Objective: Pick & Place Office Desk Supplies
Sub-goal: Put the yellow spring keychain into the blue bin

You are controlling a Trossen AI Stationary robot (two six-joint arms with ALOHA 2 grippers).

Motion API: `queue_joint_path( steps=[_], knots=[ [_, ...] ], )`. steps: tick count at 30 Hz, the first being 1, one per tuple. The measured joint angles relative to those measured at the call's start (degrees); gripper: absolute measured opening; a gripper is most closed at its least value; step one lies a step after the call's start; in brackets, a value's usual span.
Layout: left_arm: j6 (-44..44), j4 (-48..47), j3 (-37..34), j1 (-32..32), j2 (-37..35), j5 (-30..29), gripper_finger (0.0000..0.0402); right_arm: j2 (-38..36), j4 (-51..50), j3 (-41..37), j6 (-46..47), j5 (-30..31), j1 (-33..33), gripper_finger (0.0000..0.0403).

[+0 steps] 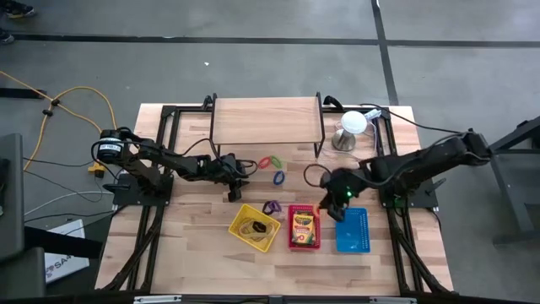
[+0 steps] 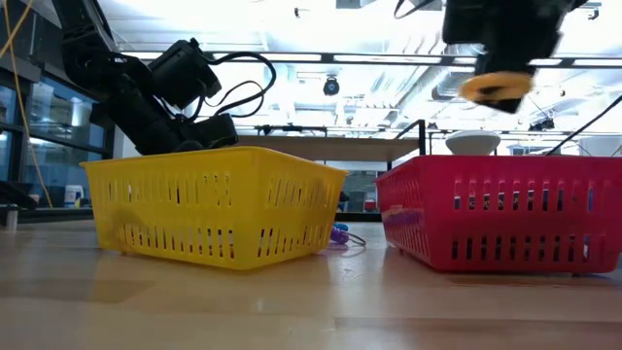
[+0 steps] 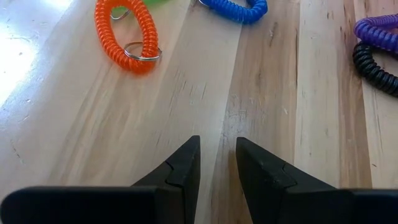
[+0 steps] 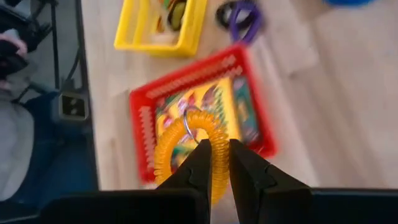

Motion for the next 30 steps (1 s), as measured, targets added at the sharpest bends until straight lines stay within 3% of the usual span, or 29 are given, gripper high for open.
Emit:
queue_joint_path(
  steps=[18, 30],
  knots=[
    [-2.52, 0.0, 0.0, 0.0, 0.0, 0.0, 0.0099, -0.59, -10.02, 0.0, 27.85, 9.72, 23.03, 0.0028],
    [-2.62, 0.0, 0.0, 0.0, 0.0, 0.0, 0.0099, -0.54, -18.98, 0.0, 43.04, 16.06, 30.72, 0.0028]
  ],
)
